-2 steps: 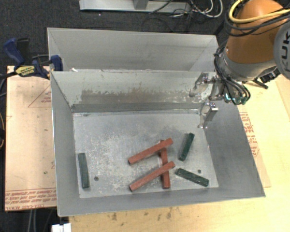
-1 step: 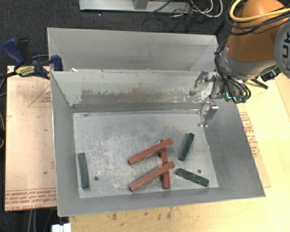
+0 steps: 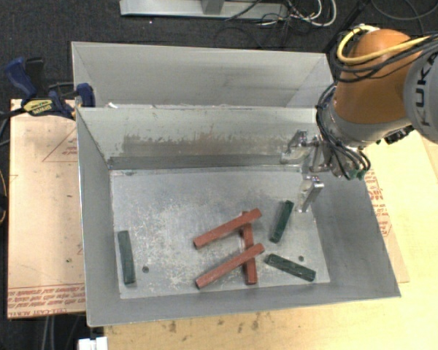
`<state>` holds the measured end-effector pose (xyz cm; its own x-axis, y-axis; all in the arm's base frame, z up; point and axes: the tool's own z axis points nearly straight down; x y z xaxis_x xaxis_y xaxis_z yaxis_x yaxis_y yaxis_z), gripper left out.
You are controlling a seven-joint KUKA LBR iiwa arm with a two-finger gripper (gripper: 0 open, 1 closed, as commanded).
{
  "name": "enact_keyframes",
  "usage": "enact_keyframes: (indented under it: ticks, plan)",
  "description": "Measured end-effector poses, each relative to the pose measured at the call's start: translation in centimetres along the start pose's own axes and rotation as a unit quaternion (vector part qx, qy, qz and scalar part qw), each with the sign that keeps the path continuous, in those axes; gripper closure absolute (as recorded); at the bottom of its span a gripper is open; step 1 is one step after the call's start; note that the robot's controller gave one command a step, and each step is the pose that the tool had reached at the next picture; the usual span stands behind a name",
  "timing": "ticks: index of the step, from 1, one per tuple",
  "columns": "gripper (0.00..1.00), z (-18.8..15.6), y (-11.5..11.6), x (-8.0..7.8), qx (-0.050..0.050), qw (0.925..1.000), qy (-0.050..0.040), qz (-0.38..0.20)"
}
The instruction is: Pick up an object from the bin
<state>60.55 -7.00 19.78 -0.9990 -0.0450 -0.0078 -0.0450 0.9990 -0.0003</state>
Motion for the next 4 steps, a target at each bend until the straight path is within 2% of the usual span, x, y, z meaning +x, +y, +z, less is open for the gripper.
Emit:
enact_keyframes:
  ticks: [1,2,3,4]
  plan:
    - [0.00,4.7,-1.0,1.0,-0.001,0.9946,0.0024,-0.103]
    - [1.00,12.1,-2.3,-1.9,0.001,0.9746,-0.0066,-0.224]
    - [1.00,12.0,-2.3,-1.9,0.001,0.9746,-0.0066,-0.224]
    - [1.00,-1.9,-2.9,-4.2,-0.001,0.9795,0.0009,-0.202]
